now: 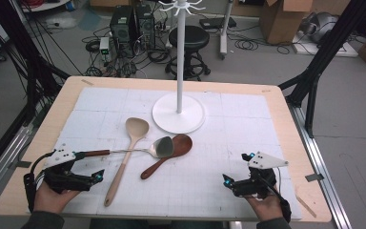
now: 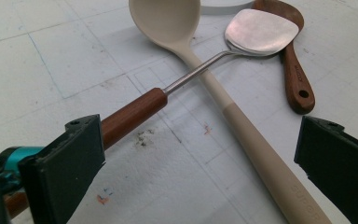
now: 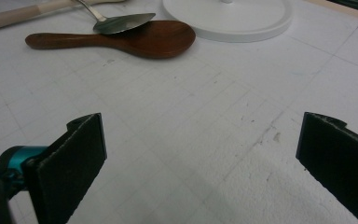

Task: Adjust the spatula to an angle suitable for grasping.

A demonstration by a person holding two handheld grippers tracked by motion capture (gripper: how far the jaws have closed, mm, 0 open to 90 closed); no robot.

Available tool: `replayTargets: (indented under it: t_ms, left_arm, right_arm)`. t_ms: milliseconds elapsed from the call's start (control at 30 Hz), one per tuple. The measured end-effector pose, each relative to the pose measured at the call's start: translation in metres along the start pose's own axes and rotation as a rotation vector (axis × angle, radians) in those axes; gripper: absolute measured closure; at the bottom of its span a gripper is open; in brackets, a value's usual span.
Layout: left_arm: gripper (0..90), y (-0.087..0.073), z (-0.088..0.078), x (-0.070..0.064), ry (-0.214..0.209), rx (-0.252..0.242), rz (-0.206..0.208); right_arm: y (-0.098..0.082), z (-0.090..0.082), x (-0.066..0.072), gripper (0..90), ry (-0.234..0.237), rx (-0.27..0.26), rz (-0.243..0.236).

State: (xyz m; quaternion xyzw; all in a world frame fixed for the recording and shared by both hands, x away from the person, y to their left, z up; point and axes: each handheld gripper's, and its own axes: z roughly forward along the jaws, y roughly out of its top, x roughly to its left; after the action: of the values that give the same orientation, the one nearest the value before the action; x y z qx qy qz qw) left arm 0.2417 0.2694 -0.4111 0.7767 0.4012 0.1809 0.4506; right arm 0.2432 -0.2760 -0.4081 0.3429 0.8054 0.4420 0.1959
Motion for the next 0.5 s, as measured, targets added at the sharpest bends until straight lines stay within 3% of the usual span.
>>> replayTargets:
  t_ms: [500]
  left_arm:
    - [2.1, -0.0008, 0.0028, 0.0018, -0.014, 0.010, 0.006]
  right_arm:
    - [-0.0002, 0.0032, -0.0034, 0.6, 0.003, -0.001, 0.001]
